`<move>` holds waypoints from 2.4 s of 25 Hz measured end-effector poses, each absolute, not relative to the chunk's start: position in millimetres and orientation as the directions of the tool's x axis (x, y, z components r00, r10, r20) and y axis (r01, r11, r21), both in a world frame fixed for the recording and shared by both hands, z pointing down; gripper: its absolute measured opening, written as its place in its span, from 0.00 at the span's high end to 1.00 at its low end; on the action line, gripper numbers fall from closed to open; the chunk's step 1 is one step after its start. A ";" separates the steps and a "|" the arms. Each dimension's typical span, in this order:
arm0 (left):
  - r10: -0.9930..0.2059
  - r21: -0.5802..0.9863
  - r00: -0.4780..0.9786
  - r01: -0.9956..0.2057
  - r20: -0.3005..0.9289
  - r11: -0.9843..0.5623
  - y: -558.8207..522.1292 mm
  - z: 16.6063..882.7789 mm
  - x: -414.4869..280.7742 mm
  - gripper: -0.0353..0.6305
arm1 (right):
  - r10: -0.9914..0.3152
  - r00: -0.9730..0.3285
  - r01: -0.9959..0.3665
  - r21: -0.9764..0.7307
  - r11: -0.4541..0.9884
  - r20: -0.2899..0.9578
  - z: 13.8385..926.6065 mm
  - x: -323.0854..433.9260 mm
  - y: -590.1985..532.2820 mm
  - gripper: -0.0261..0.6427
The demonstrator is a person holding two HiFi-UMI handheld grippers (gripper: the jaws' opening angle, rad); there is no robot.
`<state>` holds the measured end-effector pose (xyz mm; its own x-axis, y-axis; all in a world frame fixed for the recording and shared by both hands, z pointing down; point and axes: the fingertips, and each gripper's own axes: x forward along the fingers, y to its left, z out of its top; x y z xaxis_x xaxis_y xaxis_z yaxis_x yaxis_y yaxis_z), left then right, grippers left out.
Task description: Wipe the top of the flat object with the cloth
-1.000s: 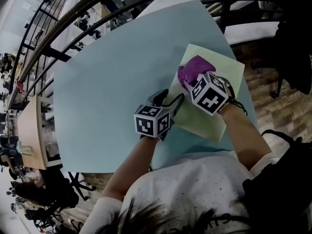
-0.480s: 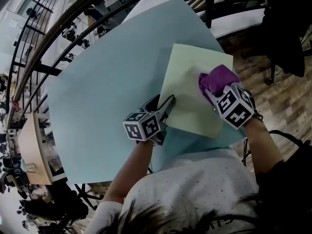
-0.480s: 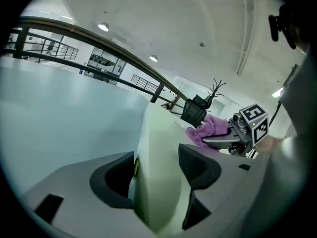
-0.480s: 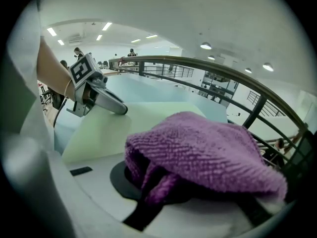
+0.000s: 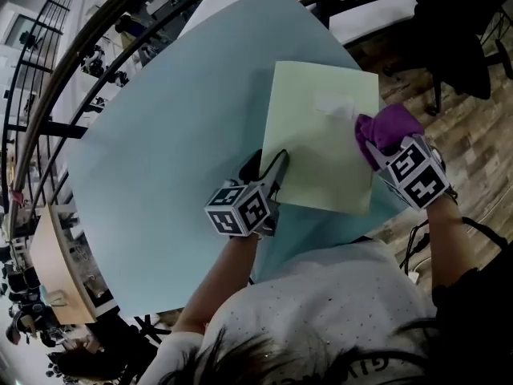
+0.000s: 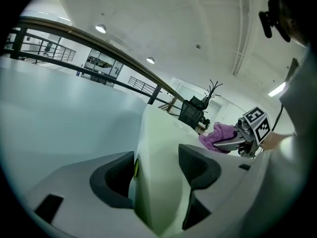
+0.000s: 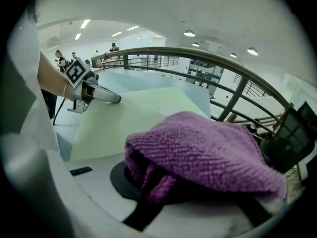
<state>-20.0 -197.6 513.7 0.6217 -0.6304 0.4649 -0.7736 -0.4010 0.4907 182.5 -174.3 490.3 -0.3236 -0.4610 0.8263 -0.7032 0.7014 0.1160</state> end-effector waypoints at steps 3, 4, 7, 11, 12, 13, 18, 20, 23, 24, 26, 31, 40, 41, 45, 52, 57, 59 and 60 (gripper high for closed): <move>-0.638 0.488 0.620 -0.774 0.456 -0.404 -195.8 516.1 -19.6 0.53 | -0.464 -0.273 -0.738 0.126 0.663 0.842 494.4 187.4 -172.3 0.91; -0.641 0.482 0.620 -0.775 0.453 -0.409 -193.9 516.4 -18.6 0.53 | -0.460 -0.261 -0.754 0.118 0.647 0.849 496.9 189.3 -170.7 0.91; -0.657 0.448 0.618 -0.779 0.432 -0.438 -191.8 513.6 -15.7 0.53 | -0.426 -0.238 -0.808 0.066 0.586 0.873 497.1 192.6 -171.4 0.91; -0.676 0.404 0.621 -0.779 0.396 -0.480 -195.3 506.5 -15.3 0.55 | -0.504 -0.364 -0.797 0.018 0.604 0.783 457.7 128.4 -198.3 0.91; -0.676 0.401 0.625 -0.776 0.391 -0.487 -194.9 505.5 -15.5 0.55 | -0.504 -0.430 -0.770 -0.012 0.639 0.749 450.3 98.9 -202.1 0.91; -0.674 0.399 0.630 -0.772 0.386 -0.494 -194.3 504.9 -15.7 0.56 | -0.492 -0.491 -0.735 -0.038 0.677 0.718 445.2 68.8 -204.5 0.91; -0.664 0.379 0.650 -0.758 0.369 -0.531 -192.8 504.6 -15.0 0.56 | -0.409 -0.695 -0.584 -0.133 0.801 0.591 436.4 -46.9 -213.6 0.91; -0.669 0.371 0.648 -0.760 0.365 -0.534 -193.7 504.0 -12.7 0.56 | -0.385 -0.657 -0.587 -0.119 0.801 0.648 458.1 -51.3 -219.1 0.91; -0.668 0.338 0.654 -0.756 0.356 -0.560 -191.1 502.7 -11.4 0.57 | -0.369 -0.565 -0.616 -0.080 0.784 0.738 487.3 -36.9 -220.6 0.91; -0.667 0.323 0.657 -0.754 0.351 -0.572 -189.3 502.2 -11.8 0.57 | -0.365 -0.567 -0.634 -0.108 0.766 0.739 488.9 -33.6 -219.6 0.91; -0.668 0.308 0.661 -0.751 0.343 -0.584 -186.9 501.0 -12.9 0.57 | -0.365 -0.570 -0.674 -0.164 0.721 0.737 487.8 -24.8 -217.4 0.91; -0.671 0.297 0.657 -0.754 0.343 -0.586 -186.0 499.5 -15.4 0.57 | -0.401 -0.520 -0.754 -0.185 0.630 0.754 488.9 14.1 -206.3 0.91; -0.688 0.271 0.647 -0.763 0.329 -0.587 -188.2 496.9 -19.2 0.57 | -0.552 -0.349 -0.882 -0.067 0.466 0.757 491.0 104.3 -168.1 0.91; -0.688 0.271 0.647 -0.762 0.327 -0.588 -188.1 496.7 -19.7 0.57 | -0.564 -0.326 -0.894 -0.053 0.445 0.758 490.8 115.0 -163.0 0.91; -0.690 0.270 0.649 -0.761 0.320 -0.591 -189.3 494.3 -17.4 0.57 | -0.586 -0.272 -0.924 -0.039 0.379 0.763 487.7 151.7 -147.3 0.91; -0.691 0.271 0.651 -0.759 0.315 -0.592 -188.9 493.0 -14.2 0.57 | -0.606 -0.250 -0.940 -0.040 0.338 0.755 483.8 177.1 -131.7 0.91; -0.614 0.505 0.703 -0.700 0.359 -0.506 -190.9 491.3 -20.0 0.57 | -0.596 -0.233 -0.946 -0.036 0.323 0.769 484.6 176.9 -131.6 0.91; -0.587 0.564 0.726 -0.670 0.359 -0.483 -187.2 488.0 -25.9 0.62 | -0.599 -0.226 -0.948 -0.032 0.317 0.768 484.3 177.7 -131.3 0.91; -0.571 0.575 0.738 -0.657 0.361 -0.487 -183.7 487.7 -28.2 0.64 | -0.603 -0.216 -0.949 -0.020 0.314 0.768 484.2 178.3 -131.0 0.91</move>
<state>-28.2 -183.7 487.7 0.7379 -0.5706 0.3605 -0.6575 -0.4871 0.5748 178.3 -131.0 484.2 -0.2159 -0.6032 0.7678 -0.9491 0.3142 -0.0200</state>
